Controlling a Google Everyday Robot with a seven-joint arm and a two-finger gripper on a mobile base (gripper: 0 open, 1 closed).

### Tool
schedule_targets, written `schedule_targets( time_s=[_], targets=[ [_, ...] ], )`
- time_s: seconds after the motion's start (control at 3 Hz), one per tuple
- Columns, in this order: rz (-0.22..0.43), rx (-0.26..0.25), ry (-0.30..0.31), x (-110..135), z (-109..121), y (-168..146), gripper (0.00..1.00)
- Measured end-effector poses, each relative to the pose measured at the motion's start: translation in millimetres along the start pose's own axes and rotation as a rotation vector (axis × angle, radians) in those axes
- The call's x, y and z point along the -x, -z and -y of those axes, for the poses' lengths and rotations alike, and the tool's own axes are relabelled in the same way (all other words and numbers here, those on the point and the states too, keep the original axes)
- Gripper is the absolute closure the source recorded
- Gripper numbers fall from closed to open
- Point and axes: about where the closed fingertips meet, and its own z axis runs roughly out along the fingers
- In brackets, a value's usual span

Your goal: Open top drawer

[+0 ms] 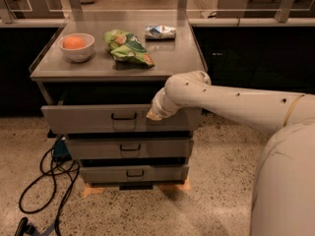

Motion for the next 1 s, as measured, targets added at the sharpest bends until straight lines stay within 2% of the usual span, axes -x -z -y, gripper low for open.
schedule_targets(
  time_s=[0.67,1.0],
  targets=[
    [0.0,0.001,0.001,-1,0,3,1.0],
    [0.061,-0.048,0.083,3,-16,33,1.0]
  ],
)
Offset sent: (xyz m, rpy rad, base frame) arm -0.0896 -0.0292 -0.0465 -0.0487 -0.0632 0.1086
